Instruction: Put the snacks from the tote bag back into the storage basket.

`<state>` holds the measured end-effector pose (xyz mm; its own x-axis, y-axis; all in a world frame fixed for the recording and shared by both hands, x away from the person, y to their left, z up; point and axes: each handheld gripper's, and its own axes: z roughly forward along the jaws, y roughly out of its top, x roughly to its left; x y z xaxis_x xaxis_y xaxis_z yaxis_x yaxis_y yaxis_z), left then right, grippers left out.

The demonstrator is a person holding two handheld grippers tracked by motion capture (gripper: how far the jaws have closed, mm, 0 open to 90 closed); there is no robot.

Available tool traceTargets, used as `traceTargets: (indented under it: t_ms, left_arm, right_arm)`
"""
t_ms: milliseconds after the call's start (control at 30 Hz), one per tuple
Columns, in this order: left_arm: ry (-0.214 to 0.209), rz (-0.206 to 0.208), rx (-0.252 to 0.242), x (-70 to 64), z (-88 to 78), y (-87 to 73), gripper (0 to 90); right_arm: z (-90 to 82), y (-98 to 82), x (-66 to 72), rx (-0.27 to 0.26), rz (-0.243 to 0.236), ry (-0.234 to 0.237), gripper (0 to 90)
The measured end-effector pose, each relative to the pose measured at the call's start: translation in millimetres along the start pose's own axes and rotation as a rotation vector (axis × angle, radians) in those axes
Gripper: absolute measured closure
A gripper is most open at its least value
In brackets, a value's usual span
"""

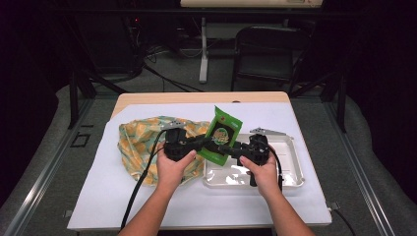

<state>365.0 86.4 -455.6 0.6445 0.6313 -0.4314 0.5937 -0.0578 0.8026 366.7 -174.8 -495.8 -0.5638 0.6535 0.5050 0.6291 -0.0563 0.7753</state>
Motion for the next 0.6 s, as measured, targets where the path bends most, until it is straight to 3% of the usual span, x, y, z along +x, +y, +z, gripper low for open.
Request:
traceTargets:
  t_ms: [267,600]
  left_arm:
    - [0.010,0.002,-0.004,2.0,1.2,-2.8,72.0]
    - [0.000,-0.011,0.019,2.4,8.9,-7.5,70.9]
  right_arm:
    - [-0.2,-2.1,-1.4,-0.016,0.023,-0.006,46.1]
    - [-9.2,-3.2,-6.3,-0.060,0.092,-0.032,58.7]
